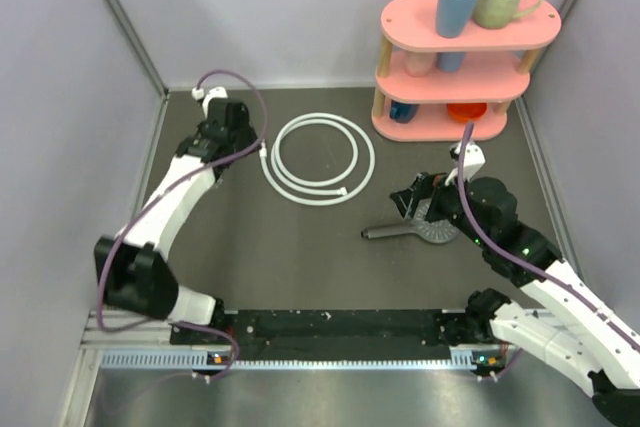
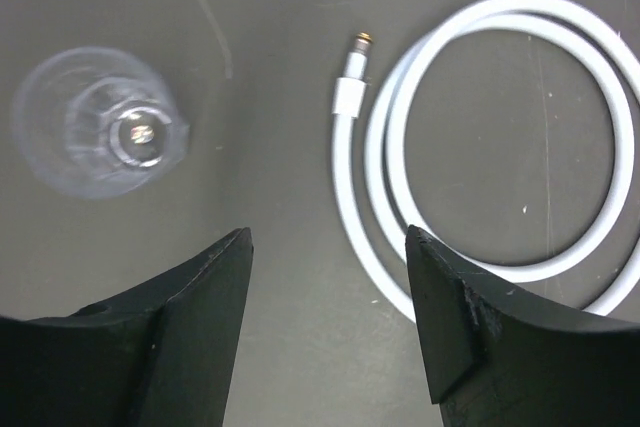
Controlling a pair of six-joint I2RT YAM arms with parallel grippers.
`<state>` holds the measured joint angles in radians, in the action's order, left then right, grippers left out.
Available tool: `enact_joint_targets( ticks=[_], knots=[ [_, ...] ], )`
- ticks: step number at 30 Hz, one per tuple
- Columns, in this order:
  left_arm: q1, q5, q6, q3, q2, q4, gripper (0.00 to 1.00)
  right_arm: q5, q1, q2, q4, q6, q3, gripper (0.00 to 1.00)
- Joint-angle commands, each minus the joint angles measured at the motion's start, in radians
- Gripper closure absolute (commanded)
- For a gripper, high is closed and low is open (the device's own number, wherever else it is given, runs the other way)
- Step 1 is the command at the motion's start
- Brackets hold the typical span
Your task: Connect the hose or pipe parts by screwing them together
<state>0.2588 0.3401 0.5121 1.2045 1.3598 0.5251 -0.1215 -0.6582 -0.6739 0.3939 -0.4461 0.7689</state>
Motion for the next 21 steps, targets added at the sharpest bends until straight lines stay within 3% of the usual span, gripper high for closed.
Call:
enact_joint_targets(
  ticks=[1, 7, 16, 21],
  knots=[
    [0.002, -0.150, -0.001, 0.144, 0.183, 0.027, 0.36, 0.092, -0.003, 0.026, -0.050, -0.008, -0.013, 0.01],
    [0.005, -0.177, 0.040, 0.199, 0.381, 0.033, 0.51, 0.138, -0.001, 0.097, -0.049, 0.003, -0.037, 0.01],
    [0.011, -0.204, 0.054, 0.198, 0.515, 0.009, 0.56, 0.140, -0.003, 0.163, -0.035, 0.023, -0.048, 0.01],
    [0.010, -0.136, 0.066, 0.245, 0.587, 0.082, 0.59, 0.144, -0.001, 0.157, -0.033, 0.020, -0.046, 0.02]
  ],
)
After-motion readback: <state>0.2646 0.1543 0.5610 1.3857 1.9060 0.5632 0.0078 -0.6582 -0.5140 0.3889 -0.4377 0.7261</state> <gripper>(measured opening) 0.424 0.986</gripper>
